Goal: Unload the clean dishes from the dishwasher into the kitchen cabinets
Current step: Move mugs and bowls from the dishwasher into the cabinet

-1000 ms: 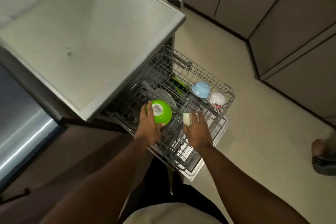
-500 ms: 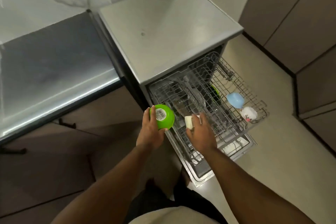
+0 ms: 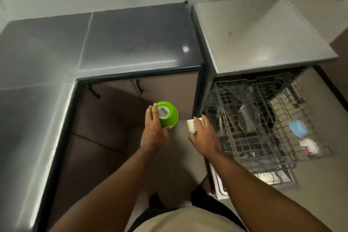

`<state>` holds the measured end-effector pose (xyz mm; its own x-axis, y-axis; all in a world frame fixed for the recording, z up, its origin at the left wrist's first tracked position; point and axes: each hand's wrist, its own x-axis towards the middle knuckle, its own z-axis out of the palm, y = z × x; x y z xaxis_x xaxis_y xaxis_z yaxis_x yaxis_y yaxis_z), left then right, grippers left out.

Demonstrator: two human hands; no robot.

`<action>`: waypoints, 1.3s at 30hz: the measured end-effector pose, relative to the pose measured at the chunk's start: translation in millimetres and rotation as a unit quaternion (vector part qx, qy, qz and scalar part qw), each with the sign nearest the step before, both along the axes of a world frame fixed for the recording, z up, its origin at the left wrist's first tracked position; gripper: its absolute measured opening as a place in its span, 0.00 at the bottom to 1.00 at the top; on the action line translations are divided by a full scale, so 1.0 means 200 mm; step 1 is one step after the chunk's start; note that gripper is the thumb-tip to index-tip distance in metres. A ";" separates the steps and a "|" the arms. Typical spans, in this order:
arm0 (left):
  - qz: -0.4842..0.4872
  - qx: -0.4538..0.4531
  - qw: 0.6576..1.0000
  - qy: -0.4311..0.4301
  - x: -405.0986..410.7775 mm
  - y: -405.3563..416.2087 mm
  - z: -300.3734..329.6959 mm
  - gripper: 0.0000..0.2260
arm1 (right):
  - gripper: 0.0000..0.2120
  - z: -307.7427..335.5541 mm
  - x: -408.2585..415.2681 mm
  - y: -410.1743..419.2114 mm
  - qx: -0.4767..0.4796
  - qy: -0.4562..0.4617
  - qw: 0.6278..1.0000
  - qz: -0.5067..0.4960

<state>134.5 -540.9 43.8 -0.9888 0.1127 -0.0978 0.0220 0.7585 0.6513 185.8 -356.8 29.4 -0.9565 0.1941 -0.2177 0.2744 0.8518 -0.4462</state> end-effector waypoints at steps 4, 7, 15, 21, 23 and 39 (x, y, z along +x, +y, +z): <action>0.075 -0.002 0.997 0.013 0.16 -0.39 0.02 0.46 | 0.30 0.04 0.03 -0.38 -0.011 0.013 0.997 0.072; 0.122 -0.007 0.992 0.019 0.22 -0.57 0.06 0.46 | 0.30 0.09 0.02 -0.55 -0.011 0.021 0.994 0.103; 0.191 -0.012 0.979 0.069 0.26 -0.92 0.17 0.45 | 0.29 0.21 -0.10 -0.83 -0.025 0.064 0.985 0.156; 0.260 -0.008 0.960 0.102 0.24 -1.10 0.25 0.45 | 0.30 0.32 -0.26 -0.97 -0.037 0.107 0.970 0.215; 0.269 -0.007 0.956 0.118 0.23 -1.16 0.30 0.46 | 0.29 0.37 -0.32 -1.03 -0.036 0.124 0.964 0.233; 0.248 -0.021 0.938 0.243 -0.17 -1.77 0.80 0.45 | 0.30 0.95 -0.79 -1.55 -0.089 0.279 0.916 0.274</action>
<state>100.5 -895.1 204.4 -0.8474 -0.3676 0.3832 -0.0546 0.7781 0.6258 26.9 -667.4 220.2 -0.8714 -0.3402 0.3535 -0.4864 0.6933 -0.5318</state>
